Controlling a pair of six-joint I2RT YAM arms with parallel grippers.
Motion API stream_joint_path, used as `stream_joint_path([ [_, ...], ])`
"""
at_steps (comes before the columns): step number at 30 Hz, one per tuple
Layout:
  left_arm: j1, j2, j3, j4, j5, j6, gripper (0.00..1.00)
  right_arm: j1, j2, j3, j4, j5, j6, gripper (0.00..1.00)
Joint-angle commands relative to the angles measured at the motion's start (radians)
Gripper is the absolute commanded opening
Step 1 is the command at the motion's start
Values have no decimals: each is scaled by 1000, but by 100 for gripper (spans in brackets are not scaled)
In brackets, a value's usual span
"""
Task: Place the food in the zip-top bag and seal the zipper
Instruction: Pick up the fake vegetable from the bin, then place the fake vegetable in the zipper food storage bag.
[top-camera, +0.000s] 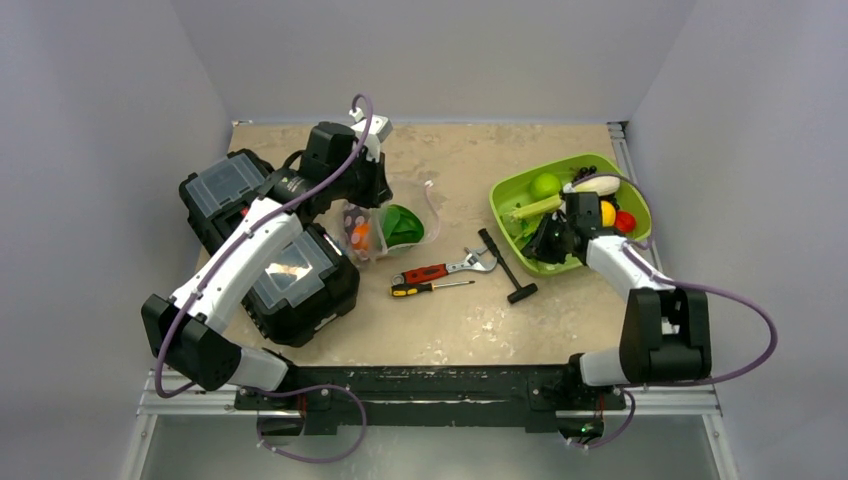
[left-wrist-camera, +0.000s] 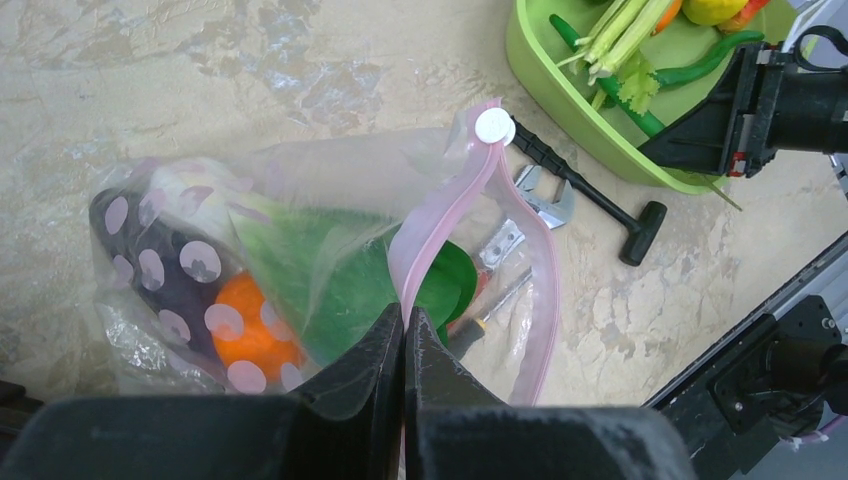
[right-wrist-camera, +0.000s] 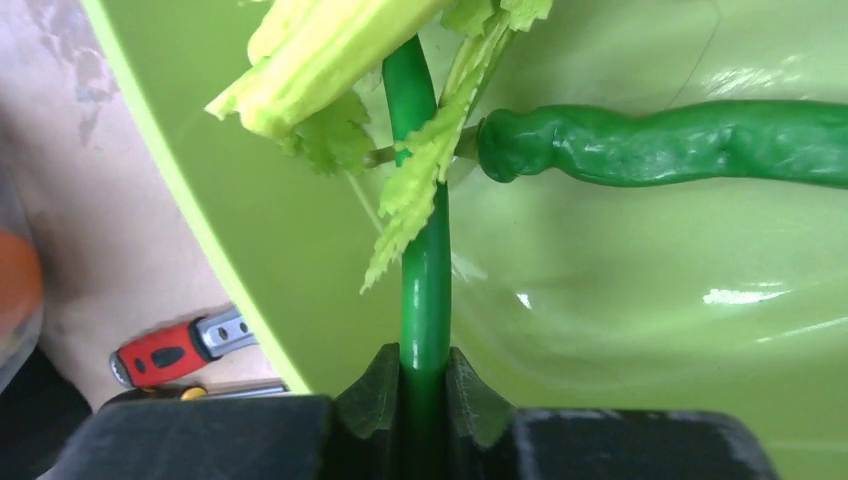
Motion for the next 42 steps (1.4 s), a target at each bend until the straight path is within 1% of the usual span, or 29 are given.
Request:
stream_joint_path([
  [1,-2,-19,5,27,30,1,0,-3,-119,64,-46,39,0,0],
  [7,-1,-15,7,25,33,-2,0,-3,-238,97,-135,87,19,0],
  [9,-1,-17,5,25,29,-2,0,-3,-268,104,-143,75,30,0],
  [12,-1,-16,6,24,27,-1,0,-3,-281,134,-153,12,25,0],
  [15,-1,-19,5,25,34,-2,0,-3,-295,156,-152,60,29,0],
  [18,0,-23,2,19,25,0,0,-3,-286,166,-148,37,9,0],
  [20,-1,-24,4,19,27,-1,0,-3,-268,174,-137,-46,-4,0],
  [23,-1,-23,5,20,34,-1,0,-2,-234,175,-81,-242,5,0],
  [26,-2,-21,3,21,35,-2,0,2,-225,182,-32,-363,30,0],
  [29,-2,-16,7,20,43,-2,0,33,-244,200,-9,-418,48,0],
  [32,-3,-14,5,20,39,-2,0,112,-265,240,-21,-418,46,0],
  [36,-2,-7,10,19,38,-1,0,229,-265,307,-79,-423,27,0],
  [42,-2,-5,8,17,28,0,0,293,-300,365,-164,-474,-11,0],
])
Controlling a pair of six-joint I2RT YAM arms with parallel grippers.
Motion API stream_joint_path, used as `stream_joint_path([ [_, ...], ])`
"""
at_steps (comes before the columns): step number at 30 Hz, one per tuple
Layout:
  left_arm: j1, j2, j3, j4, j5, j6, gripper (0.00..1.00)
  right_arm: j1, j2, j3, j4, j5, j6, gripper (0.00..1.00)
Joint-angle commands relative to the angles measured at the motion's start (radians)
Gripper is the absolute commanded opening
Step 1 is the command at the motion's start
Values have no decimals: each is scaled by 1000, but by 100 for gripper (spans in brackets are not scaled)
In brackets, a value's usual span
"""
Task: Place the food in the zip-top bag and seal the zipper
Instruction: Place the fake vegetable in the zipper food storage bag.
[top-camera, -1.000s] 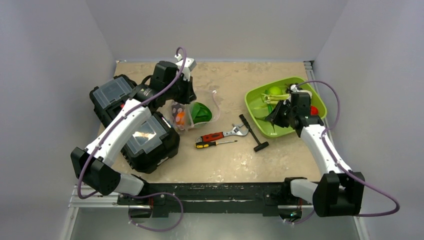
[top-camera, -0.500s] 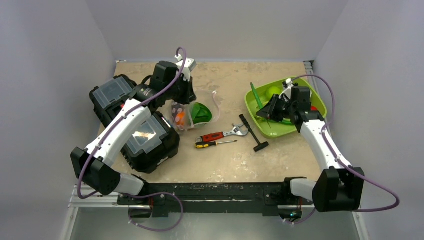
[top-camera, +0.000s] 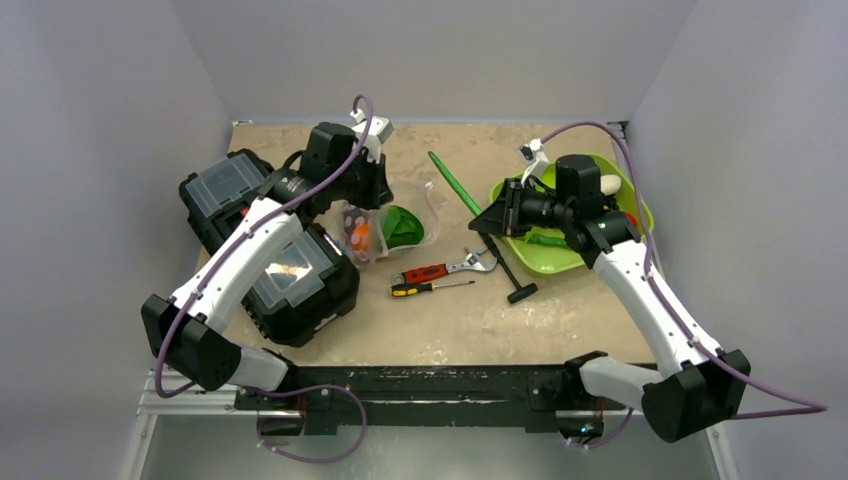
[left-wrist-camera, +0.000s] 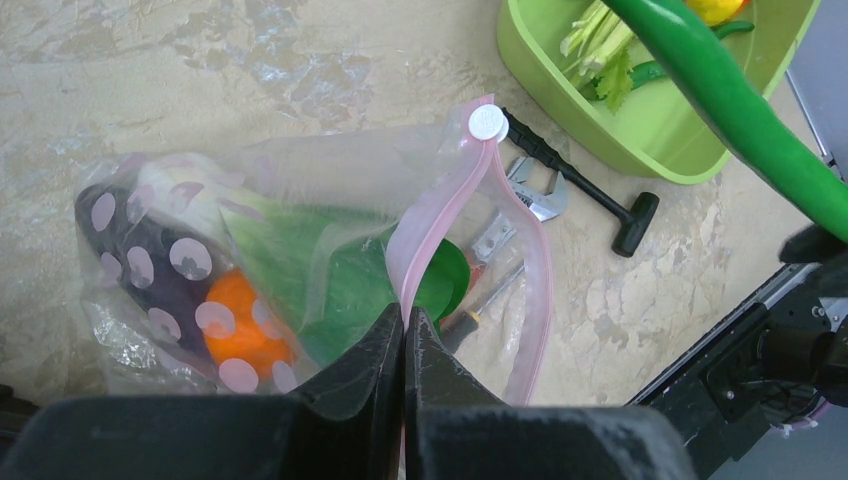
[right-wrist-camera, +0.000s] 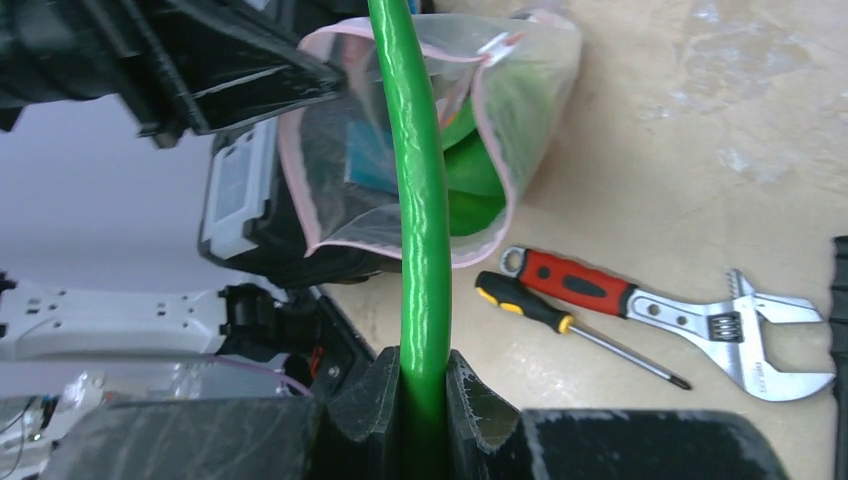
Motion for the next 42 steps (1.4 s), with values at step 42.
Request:
stream_joint_path([
  [42,-66,-64,-23,82,64,21,0,269,488,356,-45,-23,190,7],
])
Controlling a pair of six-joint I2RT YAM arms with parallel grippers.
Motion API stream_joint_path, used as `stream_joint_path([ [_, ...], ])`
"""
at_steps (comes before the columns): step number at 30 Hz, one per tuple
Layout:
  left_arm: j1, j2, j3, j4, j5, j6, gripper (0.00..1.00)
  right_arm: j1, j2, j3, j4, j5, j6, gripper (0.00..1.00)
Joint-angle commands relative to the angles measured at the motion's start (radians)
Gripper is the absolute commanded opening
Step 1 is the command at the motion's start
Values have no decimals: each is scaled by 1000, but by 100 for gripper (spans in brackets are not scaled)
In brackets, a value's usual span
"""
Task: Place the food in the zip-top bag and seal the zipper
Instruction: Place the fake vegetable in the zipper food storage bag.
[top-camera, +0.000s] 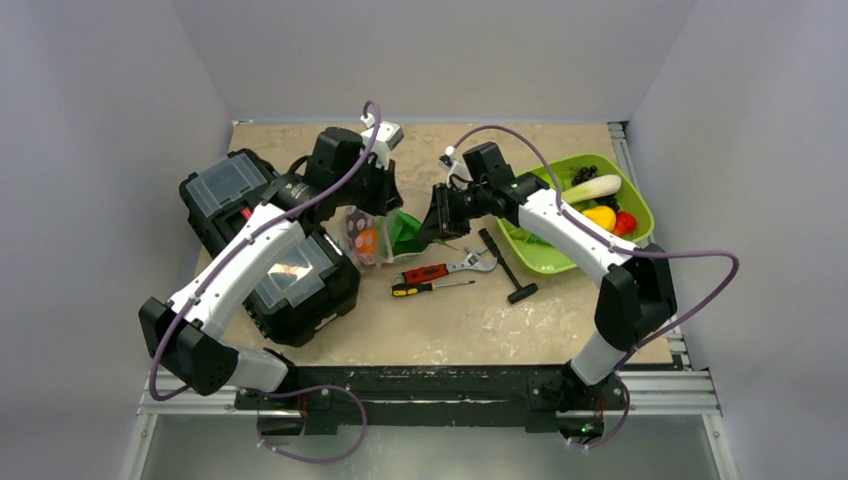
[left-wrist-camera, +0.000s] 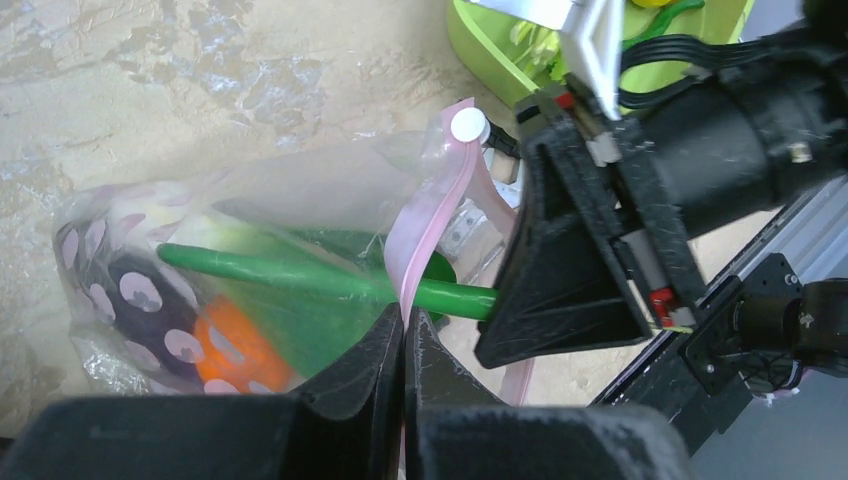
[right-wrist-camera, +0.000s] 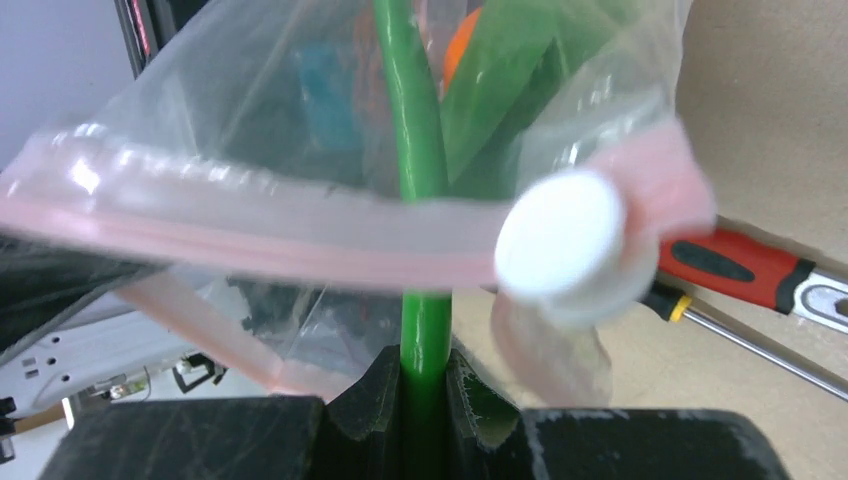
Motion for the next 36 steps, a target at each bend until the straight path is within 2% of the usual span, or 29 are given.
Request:
stream_joint_path([
  [1,-12,-44,-8,67,46,17,0,8,36,73,91,-39,46,7],
  [4,-16,-44,-9,71,52,16,0,10,69,102,103,-6,50,10],
  [17,-17,-31,-10,76,63,4,0,63,155,69,351,66,191,27],
  [23,-17,-34,-10,73,40,2,0,88,164,64,322,97,146,38],
  [28,-18,-33,-9,67,24,4,0,90,98,24,307,106,116,48],
  [36,-17,-33,-8,62,11,7,0,90,0,-29,278,91,94,49],
])
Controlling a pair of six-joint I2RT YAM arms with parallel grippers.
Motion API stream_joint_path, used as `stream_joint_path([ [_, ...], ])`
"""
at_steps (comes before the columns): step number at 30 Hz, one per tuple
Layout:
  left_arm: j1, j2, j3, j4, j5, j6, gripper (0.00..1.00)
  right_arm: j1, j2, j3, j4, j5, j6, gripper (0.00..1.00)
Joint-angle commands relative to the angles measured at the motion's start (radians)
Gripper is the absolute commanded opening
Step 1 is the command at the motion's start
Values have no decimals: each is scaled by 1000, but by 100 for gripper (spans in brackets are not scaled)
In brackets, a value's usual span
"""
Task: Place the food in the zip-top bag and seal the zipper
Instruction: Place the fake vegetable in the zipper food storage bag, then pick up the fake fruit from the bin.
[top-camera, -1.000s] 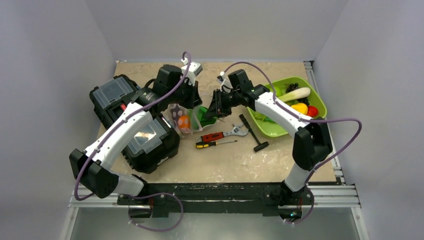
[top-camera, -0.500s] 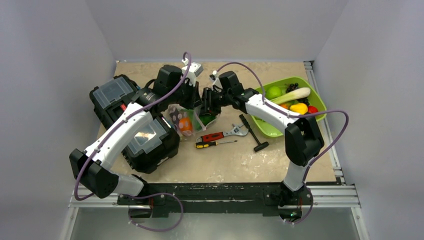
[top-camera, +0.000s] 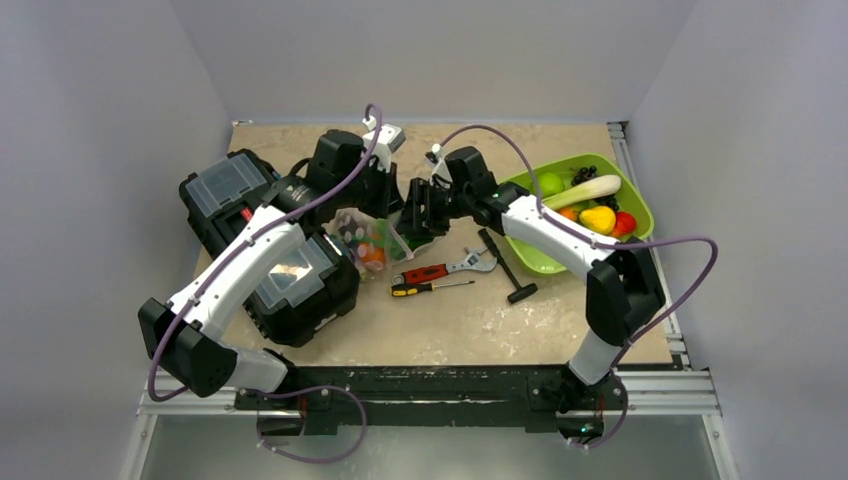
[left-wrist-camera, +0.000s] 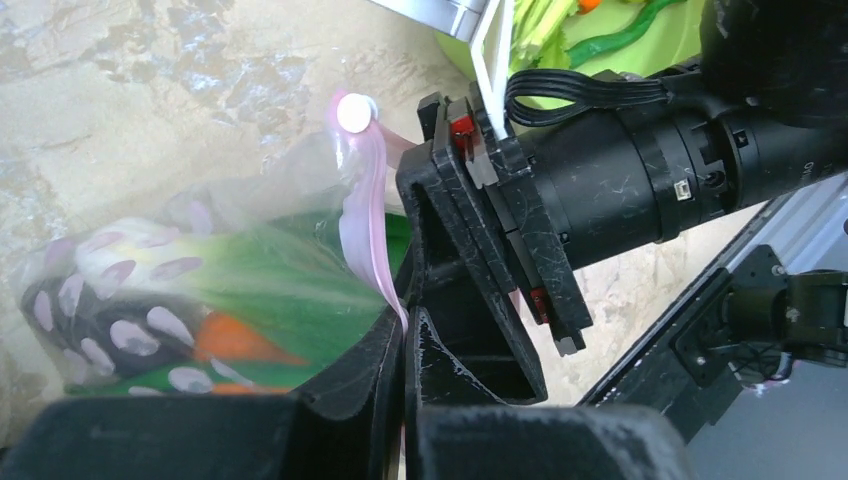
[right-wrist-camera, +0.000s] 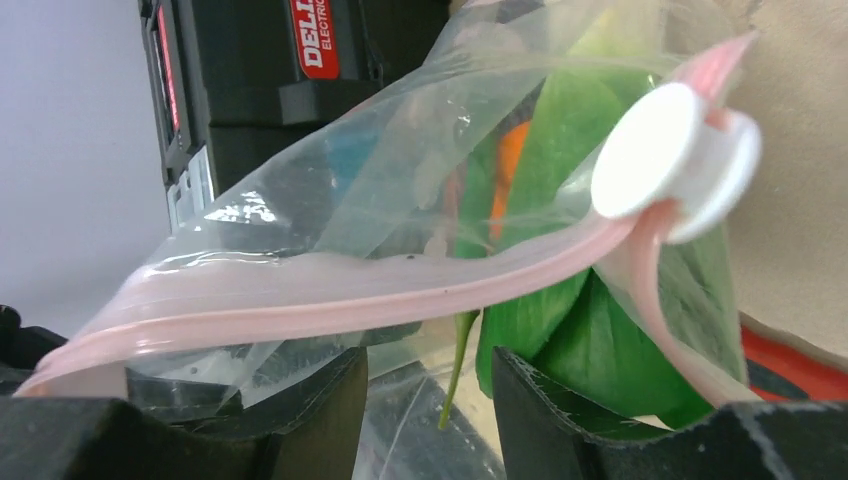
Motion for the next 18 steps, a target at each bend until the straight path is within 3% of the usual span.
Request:
stream_joint_path([
  [1,-7,-28,7,49,-6,9,0,6,-101,-6,-13,14,-43,49],
  [9,-5,-28,11,39,-21,10,0,-45,-257,45,-171,268,-160,50],
  [18,-6,-24,18,30,-24,10,0,-321,-478,-84,-136,416,-199,54],
])
